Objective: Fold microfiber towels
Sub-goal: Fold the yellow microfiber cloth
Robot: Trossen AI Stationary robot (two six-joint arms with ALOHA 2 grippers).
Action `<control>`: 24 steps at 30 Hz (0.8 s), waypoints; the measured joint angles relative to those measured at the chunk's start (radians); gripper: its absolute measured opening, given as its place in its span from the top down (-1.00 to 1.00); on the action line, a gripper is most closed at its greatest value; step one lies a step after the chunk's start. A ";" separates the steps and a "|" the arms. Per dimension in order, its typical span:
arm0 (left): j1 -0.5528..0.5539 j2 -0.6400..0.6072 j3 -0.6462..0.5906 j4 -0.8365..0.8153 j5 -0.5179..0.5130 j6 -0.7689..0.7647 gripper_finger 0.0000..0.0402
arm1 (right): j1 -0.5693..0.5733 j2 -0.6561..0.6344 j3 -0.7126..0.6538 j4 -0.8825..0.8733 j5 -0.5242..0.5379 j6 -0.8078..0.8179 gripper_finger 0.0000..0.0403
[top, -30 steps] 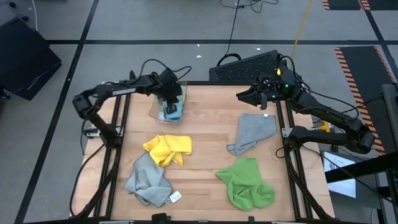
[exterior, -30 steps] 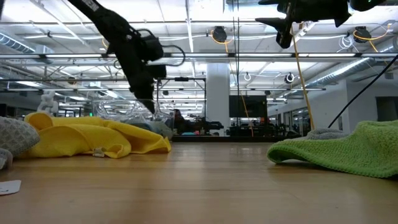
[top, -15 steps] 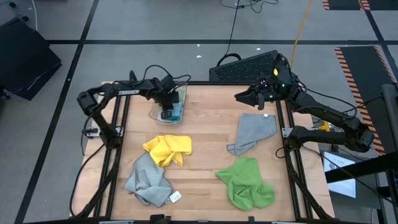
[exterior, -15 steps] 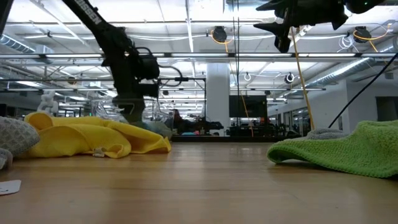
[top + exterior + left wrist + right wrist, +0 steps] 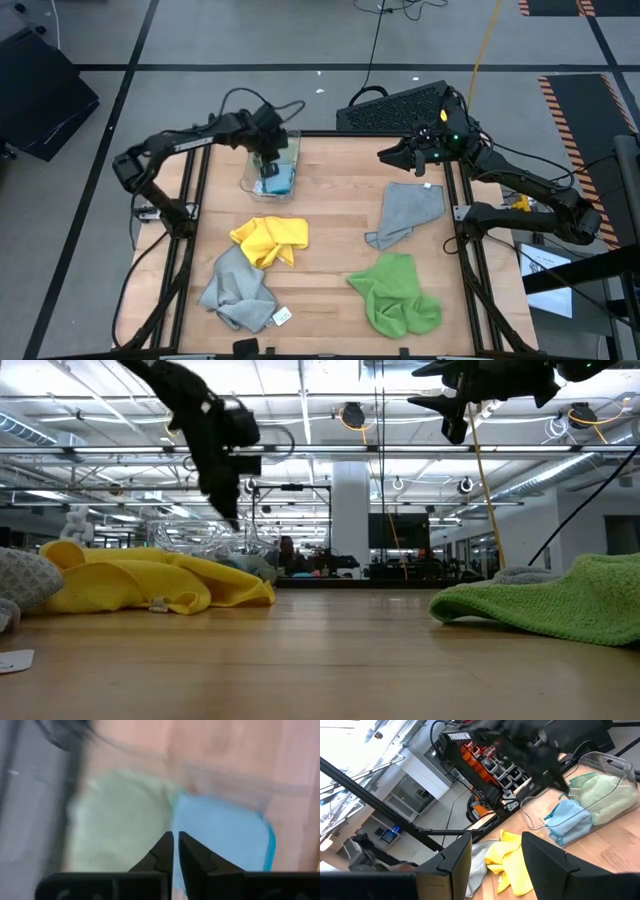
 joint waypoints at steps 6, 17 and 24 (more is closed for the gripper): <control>-0.005 -0.128 0.064 -0.027 -0.007 -0.227 0.85 | 0.000 0.000 0.000 -0.010 0.001 0.047 0.18; -0.206 -0.292 0.067 -0.033 -0.009 -0.668 0.85 | 0.048 -0.054 0.000 -0.181 0.104 0.155 0.18; -0.482 -0.315 0.066 -0.060 -0.068 -0.911 0.85 | 0.175 -0.073 0.000 -0.406 0.255 0.132 0.18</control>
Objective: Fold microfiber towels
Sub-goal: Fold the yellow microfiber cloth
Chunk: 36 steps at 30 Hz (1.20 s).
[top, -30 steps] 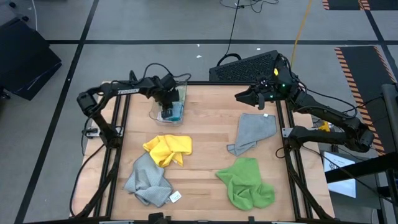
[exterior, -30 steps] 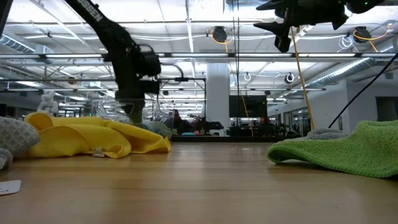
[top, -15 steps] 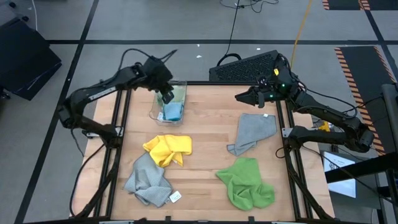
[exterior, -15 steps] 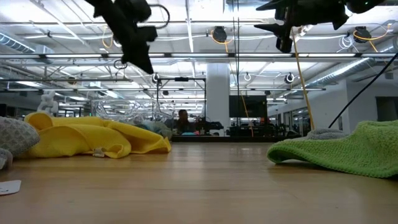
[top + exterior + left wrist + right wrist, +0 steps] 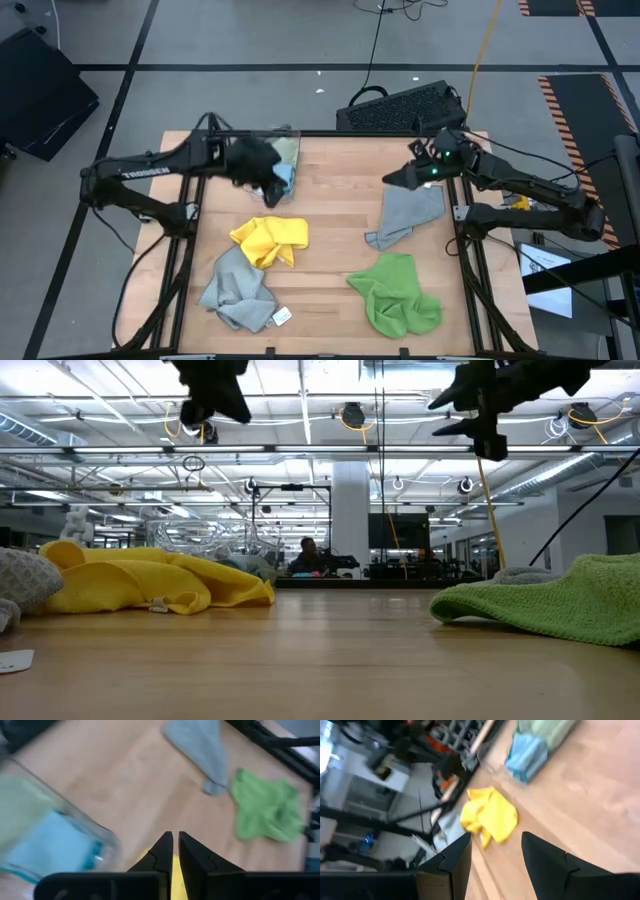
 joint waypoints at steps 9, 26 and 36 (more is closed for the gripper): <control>-0.401 0.017 -0.053 -0.066 -0.327 -0.325 0.85 | 0.147 0.066 0.001 -0.050 0.050 0.007 0.18; -0.559 0.053 -0.272 0.174 -0.461 -0.500 0.84 | 0.242 0.233 0.002 -0.015 0.189 -0.187 0.18; -0.579 0.053 -0.262 0.311 -0.468 -0.515 0.36 | 0.212 0.363 0.002 0.099 0.190 -0.502 0.18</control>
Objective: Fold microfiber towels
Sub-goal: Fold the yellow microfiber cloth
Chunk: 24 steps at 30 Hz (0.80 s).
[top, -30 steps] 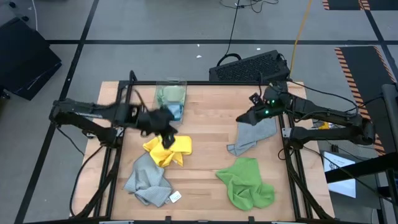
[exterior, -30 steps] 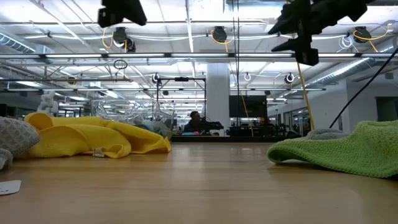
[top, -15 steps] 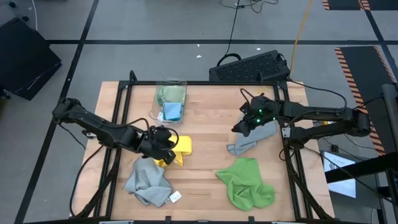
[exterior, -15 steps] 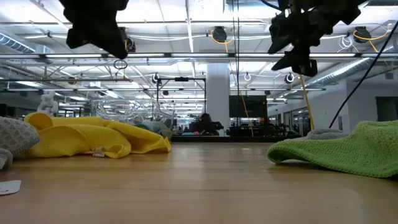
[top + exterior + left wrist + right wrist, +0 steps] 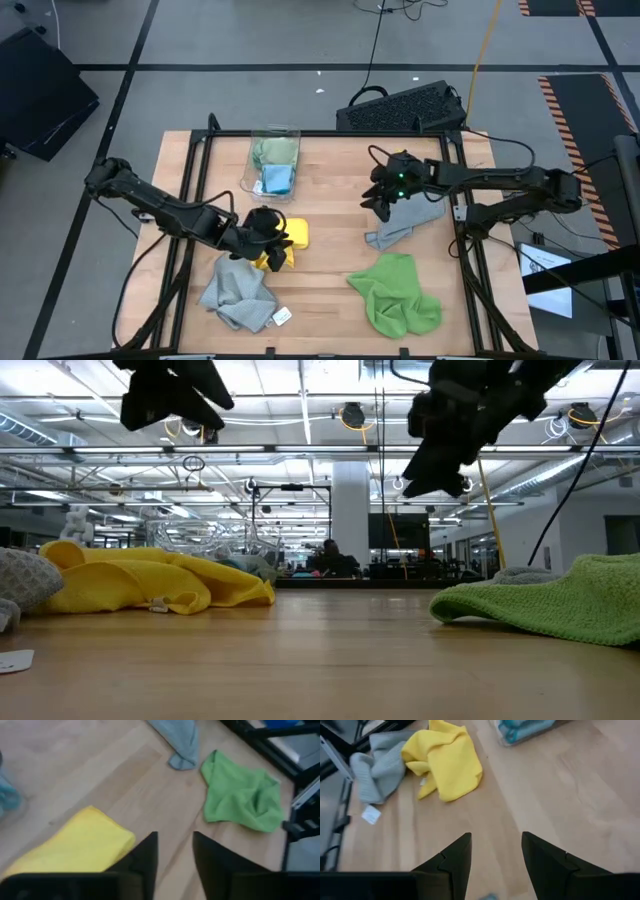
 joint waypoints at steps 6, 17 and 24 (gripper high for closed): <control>-0.009 0.000 0.000 -0.103 0.055 -0.139 0.00 | -0.008 0.102 0.000 0.093 -0.046 -0.096 0.16; 0.064 -0.001 -0.012 -0.298 0.379 -0.218 -0.05 | 0.001 0.140 -0.026 0.203 -0.102 -0.023 -0.18; 0.078 -0.010 -0.013 -0.301 0.352 -0.033 -0.05 | 0.086 0.207 -0.054 0.389 0.087 0.230 -0.26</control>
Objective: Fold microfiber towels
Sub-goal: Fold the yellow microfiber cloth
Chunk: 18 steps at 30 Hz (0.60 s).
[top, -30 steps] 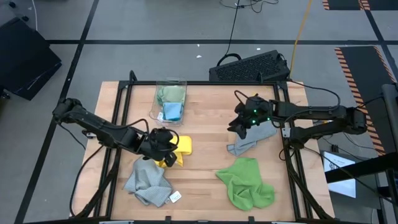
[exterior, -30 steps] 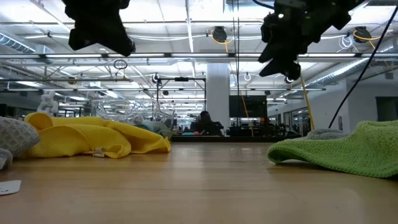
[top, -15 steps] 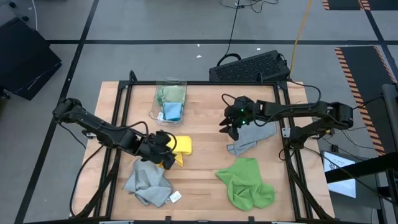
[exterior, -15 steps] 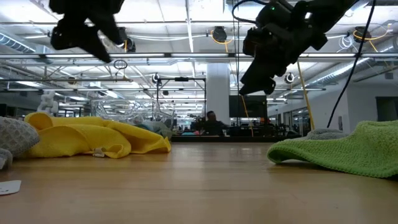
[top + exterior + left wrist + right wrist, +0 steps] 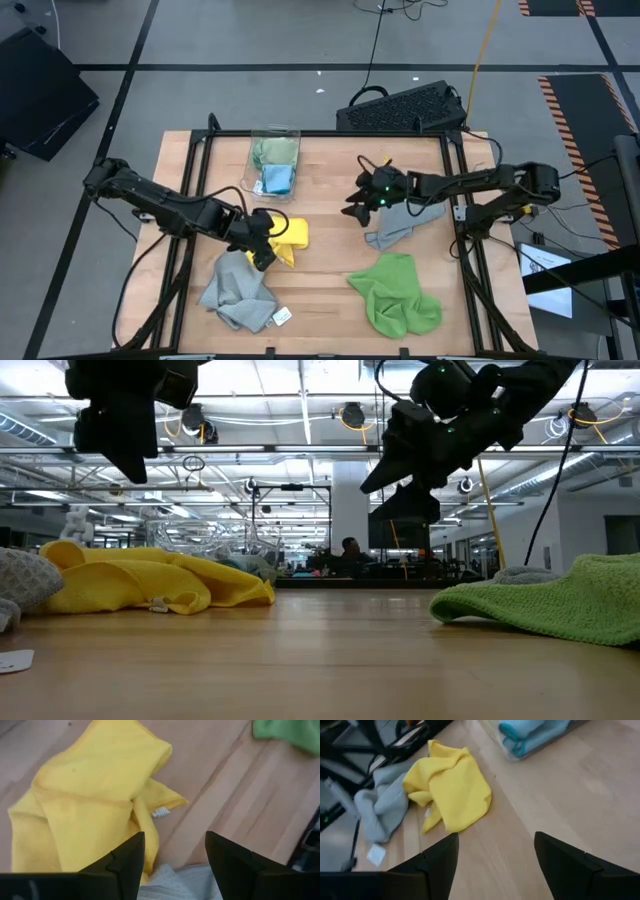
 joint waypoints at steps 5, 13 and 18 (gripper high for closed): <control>-0.016 0.000 0.000 0.004 -0.068 0.083 -0.05 | 0.081 0.073 0.000 0.088 0.048 0.129 -0.26; -0.015 0.000 0.000 0.000 -0.157 0.145 -0.05 | 0.162 0.120 0.003 0.112 0.154 0.263 -0.26; -0.015 0.000 -0.001 -0.017 -0.202 0.127 -0.05 | 0.161 0.121 0.002 0.119 0.152 0.199 -0.26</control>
